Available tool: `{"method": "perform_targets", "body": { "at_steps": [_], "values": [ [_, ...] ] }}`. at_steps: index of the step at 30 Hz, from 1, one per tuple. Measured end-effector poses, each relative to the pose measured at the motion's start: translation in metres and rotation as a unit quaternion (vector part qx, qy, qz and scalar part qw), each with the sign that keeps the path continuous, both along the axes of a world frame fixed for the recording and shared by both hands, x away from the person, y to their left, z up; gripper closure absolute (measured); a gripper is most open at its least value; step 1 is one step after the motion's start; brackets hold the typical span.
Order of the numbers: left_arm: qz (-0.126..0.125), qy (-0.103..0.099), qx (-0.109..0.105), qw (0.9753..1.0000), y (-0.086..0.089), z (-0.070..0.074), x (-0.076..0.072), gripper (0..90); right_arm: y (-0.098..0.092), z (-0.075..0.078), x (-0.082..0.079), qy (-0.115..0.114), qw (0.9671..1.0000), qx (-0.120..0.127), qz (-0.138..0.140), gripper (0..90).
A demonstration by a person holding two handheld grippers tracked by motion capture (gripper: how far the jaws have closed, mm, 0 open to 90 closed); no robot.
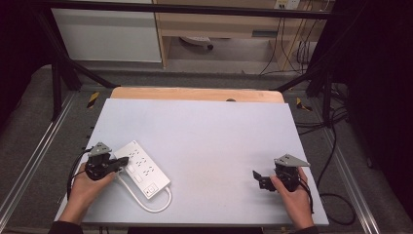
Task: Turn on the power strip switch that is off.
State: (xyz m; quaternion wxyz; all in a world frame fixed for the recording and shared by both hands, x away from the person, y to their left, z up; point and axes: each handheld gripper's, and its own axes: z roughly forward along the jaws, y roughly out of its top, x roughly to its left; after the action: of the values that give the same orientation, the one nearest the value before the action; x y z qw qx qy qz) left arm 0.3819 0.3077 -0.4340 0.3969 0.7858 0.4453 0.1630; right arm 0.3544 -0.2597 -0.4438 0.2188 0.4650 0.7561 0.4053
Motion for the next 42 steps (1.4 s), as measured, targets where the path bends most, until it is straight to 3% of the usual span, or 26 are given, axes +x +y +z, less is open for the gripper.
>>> {"method": "perform_targets", "body": {
  "at_steps": [7,15,26,42],
  "values": [
    [0.0,-0.002,-0.005,1.0,0.0,0.0,-0.001,90.0,0.0,0.0,0.0,0.001,1.0,0.001,-0.001,2.6],
    [0.004,-0.028,-0.023,0.9993,-0.002,0.005,-0.002,90.0,0.001,0.0,0.0,0.0,1.0,0.001,-0.001,2.6],
    [-0.002,-0.041,-0.034,0.9986,-0.005,0.006,-0.004,90.0,0.001,0.0,0.0,0.001,1.0,0.001,-0.002,2.6],
    [0.002,-0.051,-0.04,0.9979,-0.01,0.008,-0.004,67.2,0.001,0.0,0.0,0.001,1.0,0.001,-0.001,2.6]
  ]
}}
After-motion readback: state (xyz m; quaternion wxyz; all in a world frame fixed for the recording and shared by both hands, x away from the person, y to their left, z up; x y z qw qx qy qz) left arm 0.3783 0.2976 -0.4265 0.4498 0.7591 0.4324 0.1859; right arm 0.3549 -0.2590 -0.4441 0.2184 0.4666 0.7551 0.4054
